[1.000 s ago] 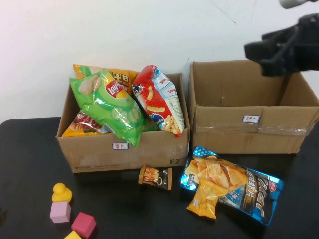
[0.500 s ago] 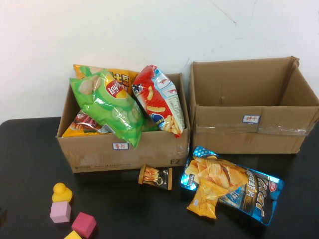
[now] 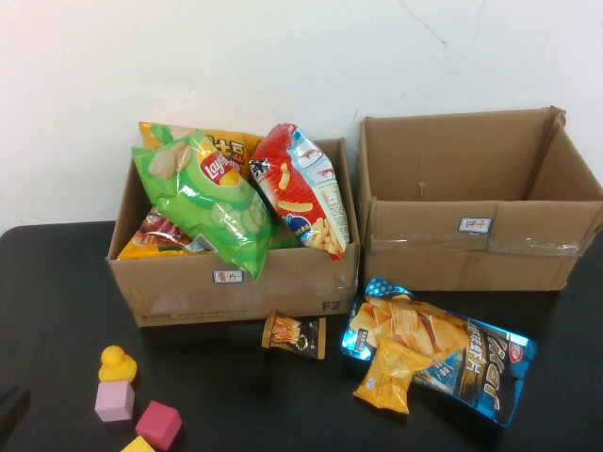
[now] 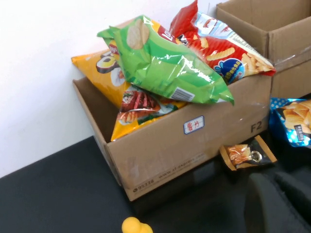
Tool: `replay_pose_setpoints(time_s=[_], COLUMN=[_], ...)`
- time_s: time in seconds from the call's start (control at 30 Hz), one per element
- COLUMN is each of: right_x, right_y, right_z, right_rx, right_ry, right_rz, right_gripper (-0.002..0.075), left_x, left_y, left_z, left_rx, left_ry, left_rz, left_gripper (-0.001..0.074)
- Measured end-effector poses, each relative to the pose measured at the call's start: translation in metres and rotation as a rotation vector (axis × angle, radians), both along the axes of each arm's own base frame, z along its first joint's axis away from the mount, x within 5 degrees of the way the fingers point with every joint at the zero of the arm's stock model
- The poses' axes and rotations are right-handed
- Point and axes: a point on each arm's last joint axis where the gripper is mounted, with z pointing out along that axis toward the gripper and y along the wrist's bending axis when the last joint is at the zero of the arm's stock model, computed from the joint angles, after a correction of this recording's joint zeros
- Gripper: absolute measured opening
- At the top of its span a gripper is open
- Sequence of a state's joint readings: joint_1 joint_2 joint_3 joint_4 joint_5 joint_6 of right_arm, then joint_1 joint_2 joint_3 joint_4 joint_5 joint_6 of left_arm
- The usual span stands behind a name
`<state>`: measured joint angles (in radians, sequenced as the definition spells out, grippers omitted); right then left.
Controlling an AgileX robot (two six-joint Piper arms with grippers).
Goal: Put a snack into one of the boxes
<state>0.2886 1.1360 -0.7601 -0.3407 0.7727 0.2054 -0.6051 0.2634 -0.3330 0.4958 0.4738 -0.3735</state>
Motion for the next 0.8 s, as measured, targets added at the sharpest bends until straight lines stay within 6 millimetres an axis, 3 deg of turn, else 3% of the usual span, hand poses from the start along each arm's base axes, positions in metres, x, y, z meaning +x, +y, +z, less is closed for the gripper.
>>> replay_pose_setpoints(time_s=[0.2, 0.5, 0.63, 0.8], right_x=[-0.048, -0.107, -0.127, -0.133], right_y=[-0.008, -0.025, -0.031, -0.032], right_z=[-0.015, 0.018, 0.022, 0.018], right_rx=[0.105, 0.219, 0.242, 0.253], right_ry=[-0.144, -0.505, -0.550, -0.506], right_rz=[0.026, 0.045, 0.029, 0.009], right_gripper=[0.0325, 0.0325, 0.0325, 0.0325], left_x=[0.000, 0.000, 0.003, 0.004], left_y=[0.000, 0.000, 0.001, -0.001], left_z=[0.000, 0.000, -0.008, -0.011], left_rx=[-0.025, -0.176, -0.123, -0.111], left_ry=[0.012, 0.064, 0.034, -0.009], left_rz=[0.004, 0.058, 0.070, 0.045], left_gripper=[-0.0001, -0.0001, -0.0001, -0.0001])
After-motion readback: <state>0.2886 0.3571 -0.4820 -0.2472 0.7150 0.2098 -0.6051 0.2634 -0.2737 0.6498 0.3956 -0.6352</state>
